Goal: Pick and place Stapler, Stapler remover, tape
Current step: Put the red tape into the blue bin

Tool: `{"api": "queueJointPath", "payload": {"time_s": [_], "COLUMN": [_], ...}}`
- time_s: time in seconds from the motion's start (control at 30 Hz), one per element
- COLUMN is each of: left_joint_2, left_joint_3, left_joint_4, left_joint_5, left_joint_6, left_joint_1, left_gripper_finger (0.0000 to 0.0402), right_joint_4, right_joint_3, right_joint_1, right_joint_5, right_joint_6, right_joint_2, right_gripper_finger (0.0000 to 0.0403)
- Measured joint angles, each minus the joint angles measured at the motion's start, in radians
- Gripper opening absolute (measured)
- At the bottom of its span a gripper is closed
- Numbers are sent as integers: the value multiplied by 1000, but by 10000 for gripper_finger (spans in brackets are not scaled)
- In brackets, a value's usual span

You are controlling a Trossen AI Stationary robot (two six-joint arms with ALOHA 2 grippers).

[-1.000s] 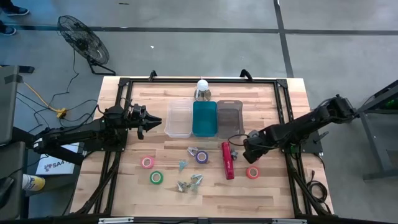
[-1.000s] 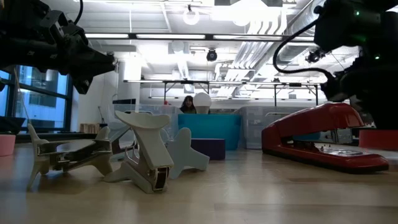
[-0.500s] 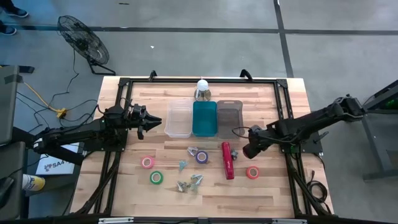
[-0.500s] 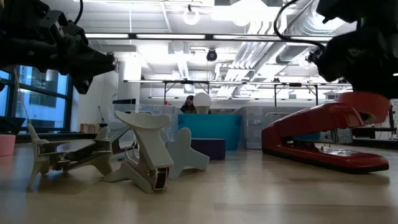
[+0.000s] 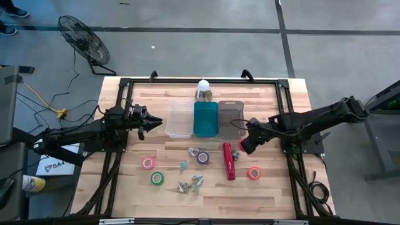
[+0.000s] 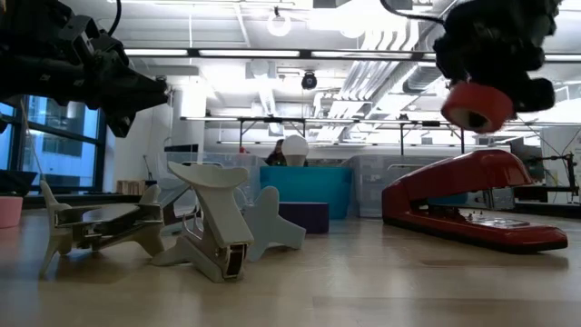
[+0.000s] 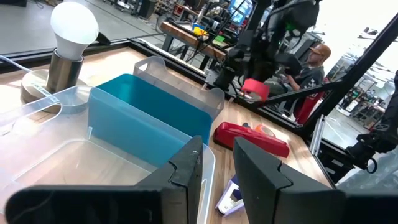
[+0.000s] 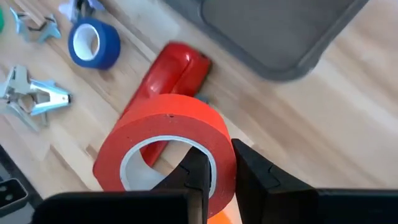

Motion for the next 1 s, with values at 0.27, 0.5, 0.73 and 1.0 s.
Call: {"api": "queueJointPath", "payload": {"time_s": [0.27,0.5,0.73,1.0], "left_joint_2": [0,0,0,0], "left_joint_3": [0,0,0,0], "left_joint_4": [0,0,0,0], "left_joint_5": [0,1,1,2], "left_joint_6": [0,0,0,0], "left_joint_1": [0,0,0,0], "left_gripper_finger": [89,89,89,89], "right_joint_4": [-101,-111,-108,-109], "right_joint_3": [153,311,474,655], "right_joint_1": [-64,-133,-204,-274], "right_joint_5": [41,41,67,63], "right_joint_6": [-194,-403,-649,-770], "right_joint_2": [93,231,413,625], "right_gripper_finger": [39,39,39,39]}}
